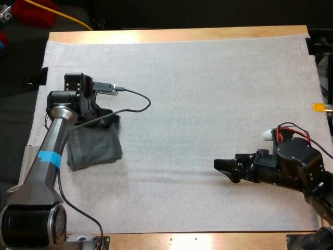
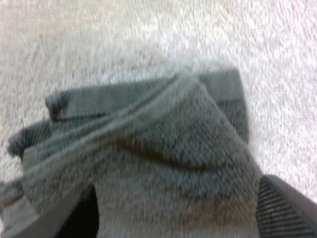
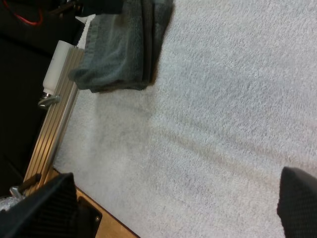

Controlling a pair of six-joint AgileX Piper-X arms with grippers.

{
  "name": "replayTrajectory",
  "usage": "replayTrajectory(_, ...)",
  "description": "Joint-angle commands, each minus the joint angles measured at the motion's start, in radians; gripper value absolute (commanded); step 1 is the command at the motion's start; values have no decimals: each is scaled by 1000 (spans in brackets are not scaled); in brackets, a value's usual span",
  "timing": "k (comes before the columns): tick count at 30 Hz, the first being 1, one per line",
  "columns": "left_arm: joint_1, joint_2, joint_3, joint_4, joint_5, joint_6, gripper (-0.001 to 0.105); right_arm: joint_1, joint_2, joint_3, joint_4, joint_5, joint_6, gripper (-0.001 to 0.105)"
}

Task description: Pick towel from pile, fold and stack

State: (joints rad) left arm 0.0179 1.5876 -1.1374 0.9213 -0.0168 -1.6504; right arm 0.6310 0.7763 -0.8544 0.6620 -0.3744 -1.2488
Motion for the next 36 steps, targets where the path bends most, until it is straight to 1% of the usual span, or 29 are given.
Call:
replayTrajectory(1,-3,18,-1,-6,-10,-13,64,2,-7,-1,1,-5,-4,79)
replayTrajectory(11,-3,124,-1,-33,-9,-13,64,2,-7,-1,8,-5,-4,79)
replayTrajectory(18,-3,128,-1,-62,34,-13,64,2,-7,-1,8,-4,-4,79)
replayTrajectory(23,-3,126,-1,-29,36,-12,64,2,-7,-1,8,6,-4,79)
replayTrajectory(29,-3,42,-1,-26,36,-5,64,2,-7,-1,8,14,-4,79)
replayTrajectory(34,-3,-84,-1,-31,36,-5,64,2,-7,-1,6,-9,-9,79)
replayTrajectory(36,-3,-134,-1,-30,50,-5,64,2,-7,-1,6,-20,-10,79)
